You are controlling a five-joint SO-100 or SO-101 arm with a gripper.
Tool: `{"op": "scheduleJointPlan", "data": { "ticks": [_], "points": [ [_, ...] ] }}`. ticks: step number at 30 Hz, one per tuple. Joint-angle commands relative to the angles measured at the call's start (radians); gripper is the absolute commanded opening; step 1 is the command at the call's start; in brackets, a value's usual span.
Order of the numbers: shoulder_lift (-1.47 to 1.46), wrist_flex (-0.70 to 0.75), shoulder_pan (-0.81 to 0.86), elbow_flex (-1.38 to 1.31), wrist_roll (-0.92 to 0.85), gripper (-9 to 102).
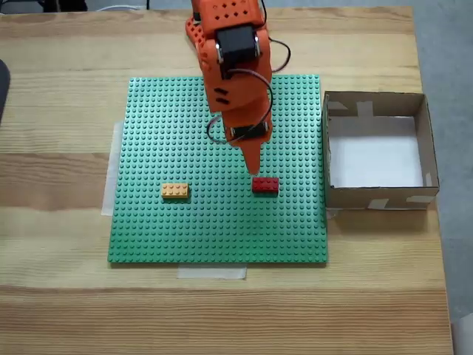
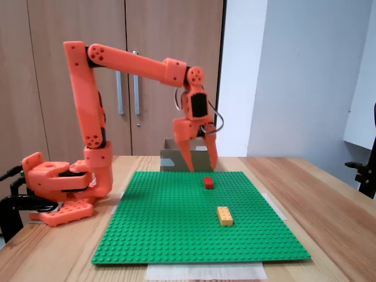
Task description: Pick the red lego block and put it in the box.
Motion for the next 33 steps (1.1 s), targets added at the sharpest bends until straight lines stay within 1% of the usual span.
{"op": "scheduleJointPlan", "data": {
  "ticks": [1, 9, 16, 25, 33],
  "points": [
    [-0.031, -0.028, -0.003, -0.057, 0.012, 25],
    [-0.150, -0.064, -0.026, -0.118, 0.051, 24],
    [-0.196, -0.107, -0.044, -0.121, 0.094, 24],
    [-0.253, -0.114, -0.063, -0.141, 0.161, 24],
    [-0.279, -0.137, -0.057, -0.146, 0.155, 23]
  ]
}}
